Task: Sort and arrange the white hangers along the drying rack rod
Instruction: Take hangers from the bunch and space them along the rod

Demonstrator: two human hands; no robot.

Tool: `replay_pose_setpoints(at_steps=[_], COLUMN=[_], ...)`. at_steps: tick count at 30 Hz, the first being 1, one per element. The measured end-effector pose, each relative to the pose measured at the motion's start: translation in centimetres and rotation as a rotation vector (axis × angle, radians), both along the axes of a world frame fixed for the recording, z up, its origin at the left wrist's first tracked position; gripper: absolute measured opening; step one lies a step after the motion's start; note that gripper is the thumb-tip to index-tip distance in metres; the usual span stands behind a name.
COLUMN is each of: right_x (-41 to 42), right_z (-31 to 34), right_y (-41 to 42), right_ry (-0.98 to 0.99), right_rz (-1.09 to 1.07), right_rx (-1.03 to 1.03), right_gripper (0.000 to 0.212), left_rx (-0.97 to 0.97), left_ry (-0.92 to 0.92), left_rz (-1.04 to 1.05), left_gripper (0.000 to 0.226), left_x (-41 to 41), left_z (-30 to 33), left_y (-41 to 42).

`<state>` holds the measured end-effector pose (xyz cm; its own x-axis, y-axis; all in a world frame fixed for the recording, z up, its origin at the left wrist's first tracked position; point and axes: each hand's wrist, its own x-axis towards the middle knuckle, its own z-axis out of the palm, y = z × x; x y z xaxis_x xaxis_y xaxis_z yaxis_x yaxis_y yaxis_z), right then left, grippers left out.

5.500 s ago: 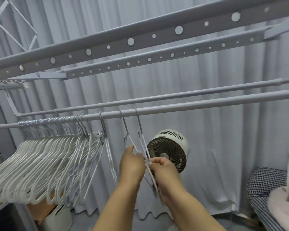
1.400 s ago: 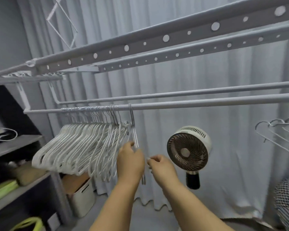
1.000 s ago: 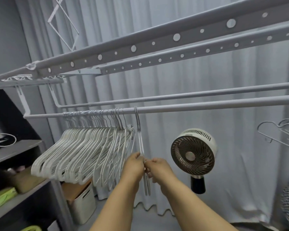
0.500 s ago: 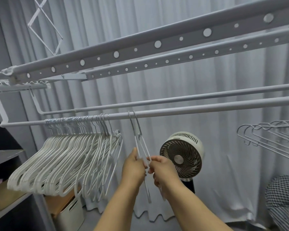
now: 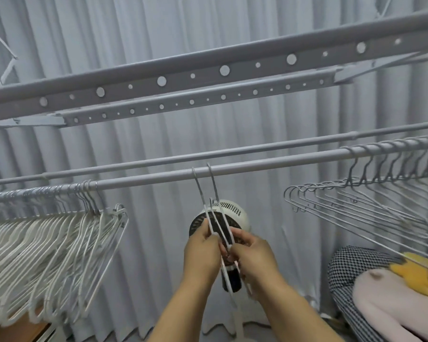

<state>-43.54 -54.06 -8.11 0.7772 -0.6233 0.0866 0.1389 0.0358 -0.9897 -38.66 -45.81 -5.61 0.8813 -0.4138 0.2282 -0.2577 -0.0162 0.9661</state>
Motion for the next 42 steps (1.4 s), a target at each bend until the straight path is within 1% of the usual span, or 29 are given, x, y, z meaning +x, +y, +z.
replay_pose_setpoints(at_steps=[3, 7, 10, 14, 18, 21, 23, 25, 29, 31, 34, 42], right_x=[-3.4, -6.1, -7.5, -9.6, -11.0, -11.9, -12.4, -12.8, -13.7, -14.2, -14.7, -15.3], right_z=[1.2, 1.6, 1.6, 1.7, 1.5, 1.3, 1.2, 1.1, 1.1, 1.1, 1.0, 0.5], right_y=[-1.6, -3.7, -5.2, -7.1, -9.0, -10.2, -11.0, -11.8, -13.0, -13.5, -14.3, -16.2], right_ry=[-0.010, 0.019, 0.047, 0.066, 0.083, 0.067, 0.055, 0.049, 0.029, 0.021, 0.020, 0.002], right_rz=[-0.031, -0.057, -0.091, -0.106, -0.128, -0.144, -0.155, -0.161, -0.180, -0.184, -0.185, -0.189], right_rx=[-0.014, -0.028, -0.023, -0.027, -0.009, 0.003, 0.007, 0.012, 0.025, 0.025, 0.042, 0.090], right_gripper=[0.043, 0.045, 0.046, 0.044, 0.045, 0.043, 0.042, 0.042, 0.042, 0.044, 0.045, 0.041], left_rx=[0.011, 0.057, 0.078, 0.059, 0.076, 0.119, 0.114, 0.114, 0.122, 0.149, 0.175, 0.231], left_ry=[-0.017, -0.091, -0.120, -0.124, -0.125, -0.134, -0.127, -0.139, -0.168, -0.191, -0.189, -0.210], left_rz=[-0.044, -0.073, -0.074, -0.100, -0.131, -0.144, -0.154, -0.164, -0.205, -0.209, -0.203, -0.199], left_gripper=[0.044, 0.032, 0.030, 0.026, 0.029, 0.040, 0.044, 0.043, 0.034, 0.038, 0.053, 0.053], left_x=[-1.1, -2.5, -3.8, -5.5, -6.9, -7.6, -7.9, -8.5, -9.6, -9.9, -10.5, -11.3], left_z=[-0.2, -0.6, -0.6, -0.4, -0.4, -0.6, -0.6, -0.5, -0.3, -0.3, -0.4, -0.6], left_y=[-1.8, -4.3, -6.3, -8.3, -9.9, -11.4, -12.3, -13.0, -14.3, -15.1, -16.0, -17.8])
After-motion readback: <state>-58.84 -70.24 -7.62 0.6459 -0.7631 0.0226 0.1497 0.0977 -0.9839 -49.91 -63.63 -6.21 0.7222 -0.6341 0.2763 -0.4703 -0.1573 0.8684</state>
